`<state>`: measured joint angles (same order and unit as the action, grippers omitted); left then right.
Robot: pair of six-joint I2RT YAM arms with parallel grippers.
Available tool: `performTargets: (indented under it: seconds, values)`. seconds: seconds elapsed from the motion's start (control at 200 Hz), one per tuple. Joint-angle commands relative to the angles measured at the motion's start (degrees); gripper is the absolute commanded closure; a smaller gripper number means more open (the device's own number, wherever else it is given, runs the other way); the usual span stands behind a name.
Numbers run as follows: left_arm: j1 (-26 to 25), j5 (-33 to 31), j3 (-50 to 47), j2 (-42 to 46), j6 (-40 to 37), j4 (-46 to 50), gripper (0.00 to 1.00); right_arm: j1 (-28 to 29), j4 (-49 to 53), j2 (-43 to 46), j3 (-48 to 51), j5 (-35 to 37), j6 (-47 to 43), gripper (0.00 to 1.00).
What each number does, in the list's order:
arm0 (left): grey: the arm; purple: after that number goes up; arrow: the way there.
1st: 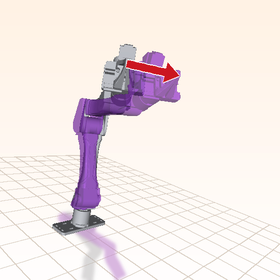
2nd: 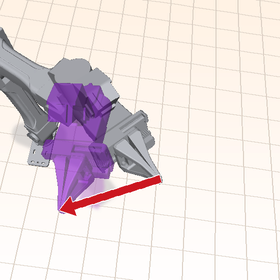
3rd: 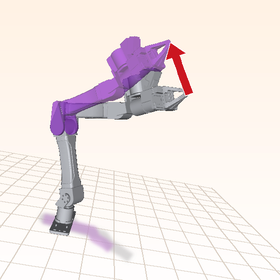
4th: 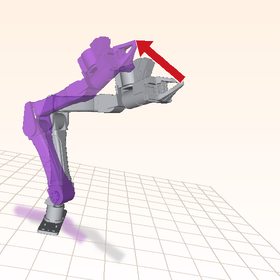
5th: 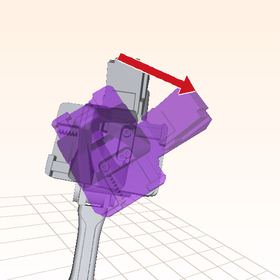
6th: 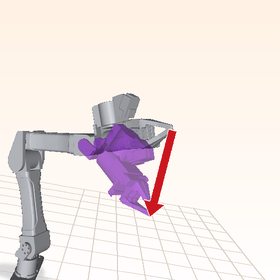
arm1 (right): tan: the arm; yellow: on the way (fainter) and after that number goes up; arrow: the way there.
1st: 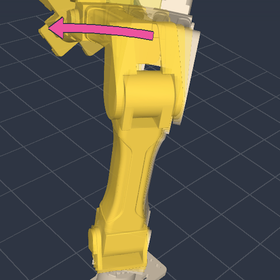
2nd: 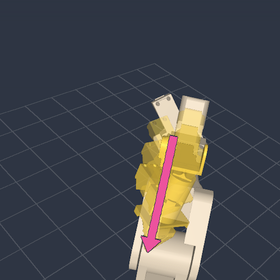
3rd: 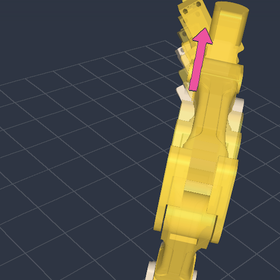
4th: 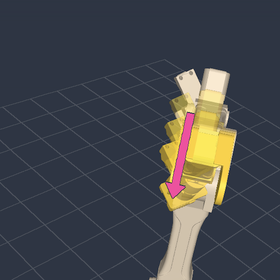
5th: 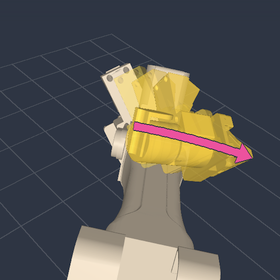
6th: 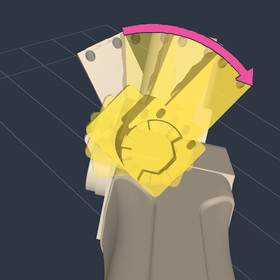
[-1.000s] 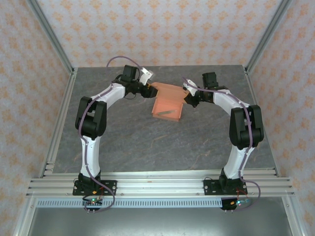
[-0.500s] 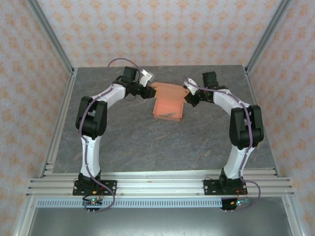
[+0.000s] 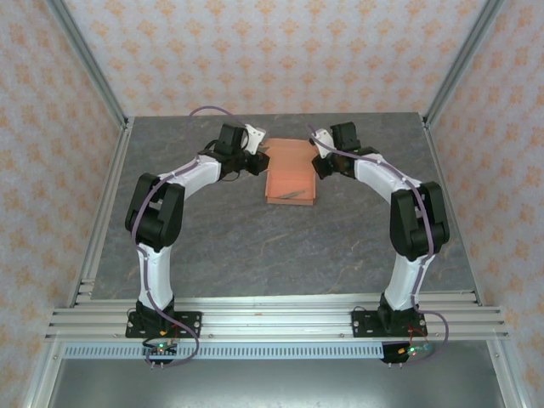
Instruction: Fold the paper box
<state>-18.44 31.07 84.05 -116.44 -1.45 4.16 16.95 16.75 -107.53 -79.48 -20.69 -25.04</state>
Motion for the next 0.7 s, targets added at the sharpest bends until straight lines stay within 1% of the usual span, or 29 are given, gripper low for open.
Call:
performTargets:
  seconds: [0.0,0.23,0.315,0.54,0.691]
  values:
    - [-1.6,-9.7,-1.1,3.4,7.2,-4.0,0.87,2.2,-1.9,1.6,-0.3,11.7,11.9,0.91]
    - [-3.2,-17.9,-3.9,4.1,19.5,-6.9,0.88,6.4,-4.2,0.0,-1.1,22.4,22.3,0.91]
    - [-3.8,-20.4,-4.4,4.3,22.6,-6.8,0.88,7.4,-4.4,-0.8,-1.5,25.5,25.0,0.91]
    - [-5.6,-27.1,-5.1,5.3,27.0,-5.0,0.89,8.5,-5.6,-1.5,-1.0,32.1,29.8,0.91]
    - [-6.4,-30.2,-5.5,5.8,29.3,-4.1,0.91,8.5,-7.4,-1.1,0.3,32.9,31.5,0.91]
